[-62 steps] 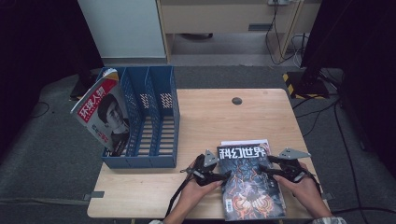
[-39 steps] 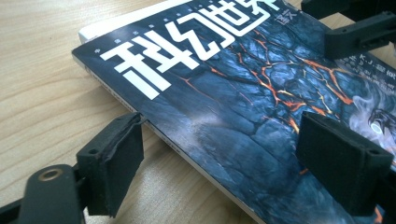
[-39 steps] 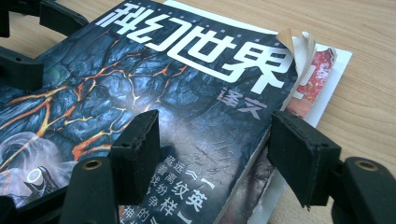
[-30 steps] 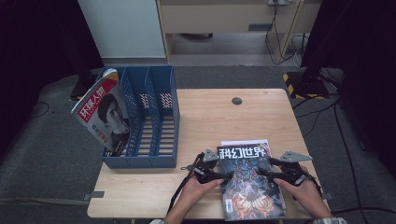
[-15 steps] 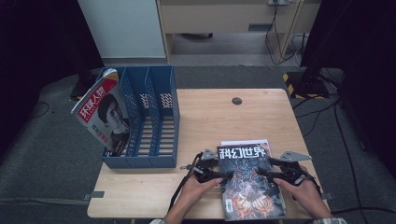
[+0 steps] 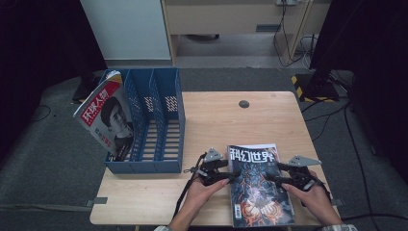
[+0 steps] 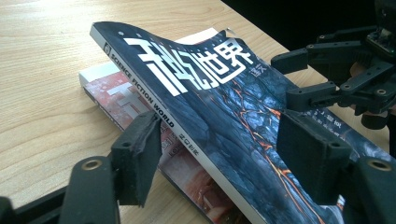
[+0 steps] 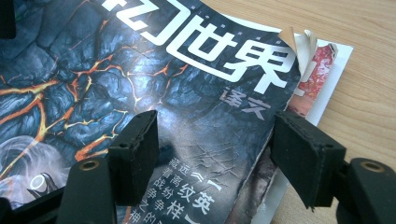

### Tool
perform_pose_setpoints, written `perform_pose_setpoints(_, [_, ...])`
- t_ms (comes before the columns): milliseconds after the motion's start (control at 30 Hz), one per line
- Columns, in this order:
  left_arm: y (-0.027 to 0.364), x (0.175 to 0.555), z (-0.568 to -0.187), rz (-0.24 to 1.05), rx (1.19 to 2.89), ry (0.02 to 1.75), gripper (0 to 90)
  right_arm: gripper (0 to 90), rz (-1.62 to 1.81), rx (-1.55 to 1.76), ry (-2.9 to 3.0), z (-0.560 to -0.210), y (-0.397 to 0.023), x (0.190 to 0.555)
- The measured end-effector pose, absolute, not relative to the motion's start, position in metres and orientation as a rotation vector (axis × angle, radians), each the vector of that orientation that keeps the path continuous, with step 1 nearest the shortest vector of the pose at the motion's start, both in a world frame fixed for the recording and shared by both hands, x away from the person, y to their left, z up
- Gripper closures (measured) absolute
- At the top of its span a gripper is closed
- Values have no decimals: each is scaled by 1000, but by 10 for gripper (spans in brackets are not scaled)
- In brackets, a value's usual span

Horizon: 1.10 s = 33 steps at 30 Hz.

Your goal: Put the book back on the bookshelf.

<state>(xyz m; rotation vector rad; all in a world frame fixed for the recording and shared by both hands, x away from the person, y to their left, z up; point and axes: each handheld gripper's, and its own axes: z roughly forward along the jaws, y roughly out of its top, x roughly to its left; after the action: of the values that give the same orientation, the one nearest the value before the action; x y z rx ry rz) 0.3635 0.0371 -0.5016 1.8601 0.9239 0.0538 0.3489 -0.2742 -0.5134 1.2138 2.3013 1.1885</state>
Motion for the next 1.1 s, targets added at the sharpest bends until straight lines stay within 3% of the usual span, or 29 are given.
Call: perform_pose_setpoints(1100, [1, 391, -472, 29, 1938, 941, 352, 328, 1216, 1208, 2309, -514, -267, 353])
